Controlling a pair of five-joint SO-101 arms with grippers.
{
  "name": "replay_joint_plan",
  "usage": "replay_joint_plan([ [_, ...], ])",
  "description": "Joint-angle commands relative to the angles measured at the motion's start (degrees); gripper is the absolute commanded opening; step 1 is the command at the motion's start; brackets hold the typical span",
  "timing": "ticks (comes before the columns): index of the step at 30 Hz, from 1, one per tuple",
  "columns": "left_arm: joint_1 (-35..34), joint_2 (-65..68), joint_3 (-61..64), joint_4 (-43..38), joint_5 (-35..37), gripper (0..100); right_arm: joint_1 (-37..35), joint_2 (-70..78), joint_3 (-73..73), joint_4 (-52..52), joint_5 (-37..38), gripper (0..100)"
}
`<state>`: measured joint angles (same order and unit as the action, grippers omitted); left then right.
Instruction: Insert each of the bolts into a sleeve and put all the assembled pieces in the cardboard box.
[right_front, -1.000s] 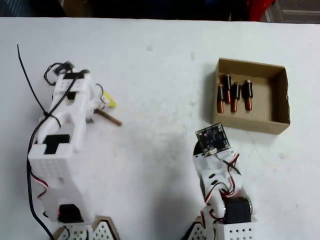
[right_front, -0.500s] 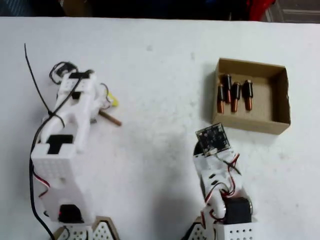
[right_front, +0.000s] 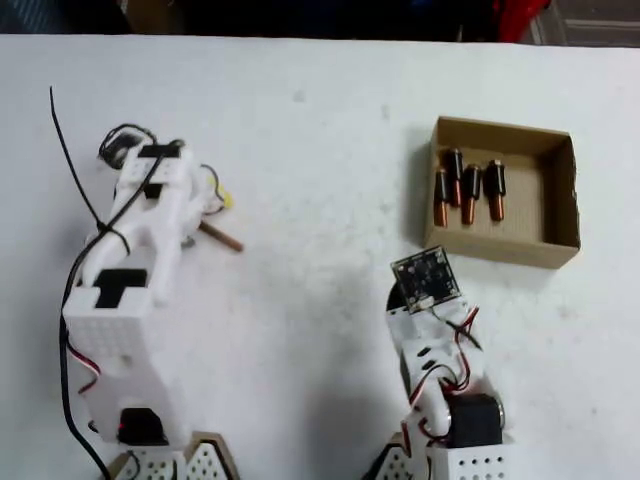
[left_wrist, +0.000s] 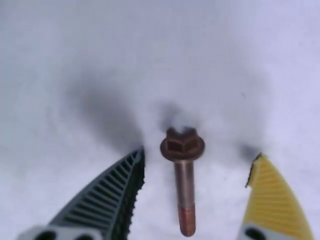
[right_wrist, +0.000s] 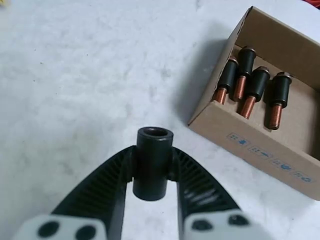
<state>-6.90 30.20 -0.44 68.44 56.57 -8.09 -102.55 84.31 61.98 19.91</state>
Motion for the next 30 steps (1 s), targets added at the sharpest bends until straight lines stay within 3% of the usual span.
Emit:
replay_joint_plan([
  [1, 1.89, -0.13, -1.93, 0.18, 3.34, 34, 0.57, -0.66, -0.26, -1.36, -0.09, 1.7],
  [7, 1.71, -0.13, -1.93, 0.26, 4.57, 33, 0.57, -0.66, -0.26, -1.36, -0.09, 1.7],
  [17, 1.71, -0.13, -2.20, -0.18, 4.48, 2, 0.57, -0.66, -0.26, -1.36, -0.09, 1.7],
  [30, 1.71, -0.13, -2.46, -0.26, 3.87, 2, 0.57, -0.66, -0.26, -1.36, -0.09, 1.7],
])
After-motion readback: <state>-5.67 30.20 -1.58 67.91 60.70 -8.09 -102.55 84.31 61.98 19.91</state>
